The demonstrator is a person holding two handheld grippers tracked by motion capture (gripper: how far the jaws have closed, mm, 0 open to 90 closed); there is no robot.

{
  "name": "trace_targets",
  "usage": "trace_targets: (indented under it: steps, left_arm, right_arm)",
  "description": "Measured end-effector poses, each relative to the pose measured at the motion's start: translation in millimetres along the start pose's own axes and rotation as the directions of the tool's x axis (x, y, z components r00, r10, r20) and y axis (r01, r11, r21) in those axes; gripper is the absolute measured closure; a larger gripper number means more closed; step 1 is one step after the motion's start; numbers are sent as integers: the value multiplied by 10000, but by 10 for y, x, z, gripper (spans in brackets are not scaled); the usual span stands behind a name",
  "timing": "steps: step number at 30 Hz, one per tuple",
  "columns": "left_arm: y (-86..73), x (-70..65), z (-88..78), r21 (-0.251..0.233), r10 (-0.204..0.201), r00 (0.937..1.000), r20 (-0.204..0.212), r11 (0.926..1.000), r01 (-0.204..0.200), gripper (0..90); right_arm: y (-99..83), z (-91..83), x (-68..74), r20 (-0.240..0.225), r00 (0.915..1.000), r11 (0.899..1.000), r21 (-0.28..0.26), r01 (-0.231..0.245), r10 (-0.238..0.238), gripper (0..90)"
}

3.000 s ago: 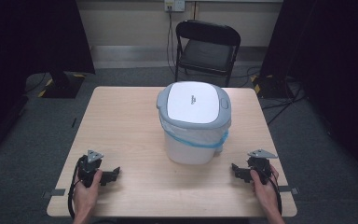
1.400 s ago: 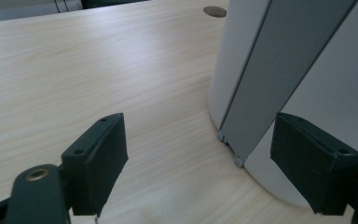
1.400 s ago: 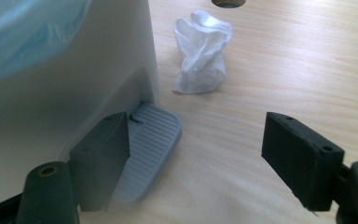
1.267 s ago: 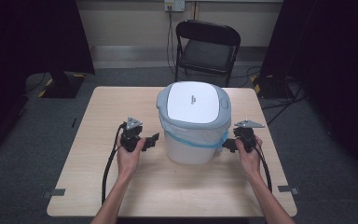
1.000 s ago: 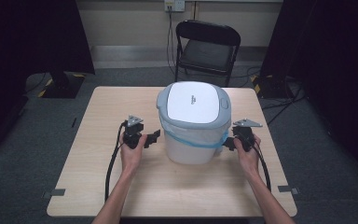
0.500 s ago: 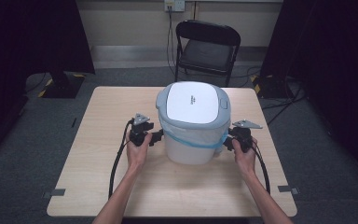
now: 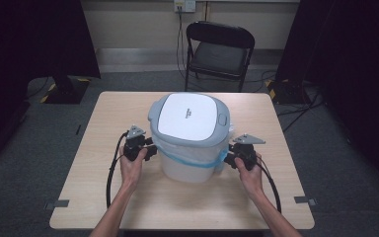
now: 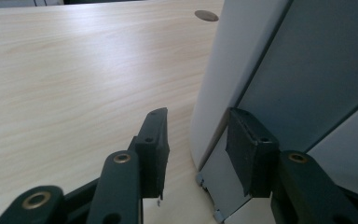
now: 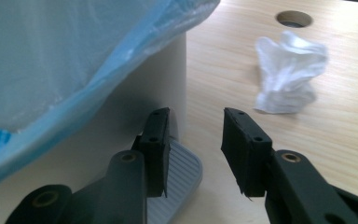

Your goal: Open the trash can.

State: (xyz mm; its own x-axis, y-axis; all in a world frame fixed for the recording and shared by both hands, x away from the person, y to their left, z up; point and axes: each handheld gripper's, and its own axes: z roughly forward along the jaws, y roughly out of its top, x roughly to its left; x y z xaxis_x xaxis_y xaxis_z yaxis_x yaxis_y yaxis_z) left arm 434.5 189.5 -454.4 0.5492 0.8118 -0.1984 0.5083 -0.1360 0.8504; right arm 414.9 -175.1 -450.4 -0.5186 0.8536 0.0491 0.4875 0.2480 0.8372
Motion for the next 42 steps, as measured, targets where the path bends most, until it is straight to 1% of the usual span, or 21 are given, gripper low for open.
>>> trace_targets:
  steps: [1,4,8,10,11,12,13,15,17,18,22,23,24,27,29,32,36,38,39,41,42]
  left_arm:
    - [0,0,0,0,0,10000,0,10000,0,643]
    - [-44,13,-120,157,225,9997,1,9996,-225,627]
    - [-76,1,-193,187,297,9994,-168,9994,-294,599]
    - [-76,-31,-242,212,728,9940,-811,9972,-713,481]
    - [-81,-30,-280,20,754,9922,-994,9971,-756,481]
    - [-81,-6,-337,-143,657,9912,-1150,9976,-678,368]
    - [-79,10,-368,-215,531,9918,-1162,9982,-559,290]
    - [-89,25,-462,-319,323,9920,-1218,9988,-365,279]
    - [-120,10,-526,-40,277,9905,-1345,9996,-285,276]
    - [-197,-9,-587,127,67,9952,-974,9999,-55,266]
    - [-393,-79,-710,104,-469,9949,-890,9988,480,265]
    - [-440,-115,-743,70,-649,9952,-736,9978,656,264]
    - [-471,-154,-765,110,-598,9962,-633,9981,606,260]
    - [-515,-235,-772,181,-487,9973,-543,9986,497,258]
    - [-548,-311,-750,176,-527,9985,-167,9984,530,270]
    - [-563,-362,-741,89,-455,9982,-395,9989,458,305]
    - [-613,-377,-734,191,-735,9973,14,9971,735,324]
    - [-628,-417,-732,237,-625,9980,61,9978,623,319]
    - [-641,-473,-726,183,-350,9991,-236,9992,355,307]
    - [-645,-476,-724,153,-375,9989,-295,9992,380,296]
    - [-655,-449,-715,128,-567,9981,-254,9983,571,265]
  right_arm:
    - [0,0,0,0,10000,10000,0,0,0,617]
    - [-36,-44,84,-404,9990,9997,118,-194,199,612]
    - [-63,-132,176,-679,9976,9995,305,-78,99,512]
    - [-68,-140,127,-901,9953,9992,236,-328,348,391]
    - [-68,-140,127,-901,9953,9992,236,-328,348,391]
    - [-73,-134,66,-1062,9911,9967,212,-788,806,283]
    - [-70,-121,-4,-1312,9863,9950,217,-980,1000,245]
    - [-54,-101,-74,-1077,9900,9958,158,-904,916,304]
    - [-11,-44,-157,-888,9927,9966,89,-816,820,275]
    - [36,17,-207,-613,9953,9972,-54,-752,747,287]
    - [154,180,-242,-653,9955,9976,-42,-697,692,275]
    - [183,221,-223,-548,9977,9992,46,-400,402,276]
    - [208,271,-212,-458,9988,9998,91,-168,172,277]
    - [240,326,-220,-505,9986,9997,171,-164,172,276]
    - [297,361,-246,-431,9984,9993,-86,-363,359,277]
    - [362,394,-270,-648,9970,9984,-335,-453,431,277]
    - [356,457,-260,-1087,9926,9979,-274,-582,549,319]
    - [349,455,-258,-1157,9916,9978,-248,-609,576,324]
    - [338,447,-255,-1290,9901,9981,-212,-584,552,331]
    - [339,442,-250,-1331,9897,9982,-194,-565,535,349]
    - [344,428,-227,-1347,9899,9987,-195,-480,449,413]
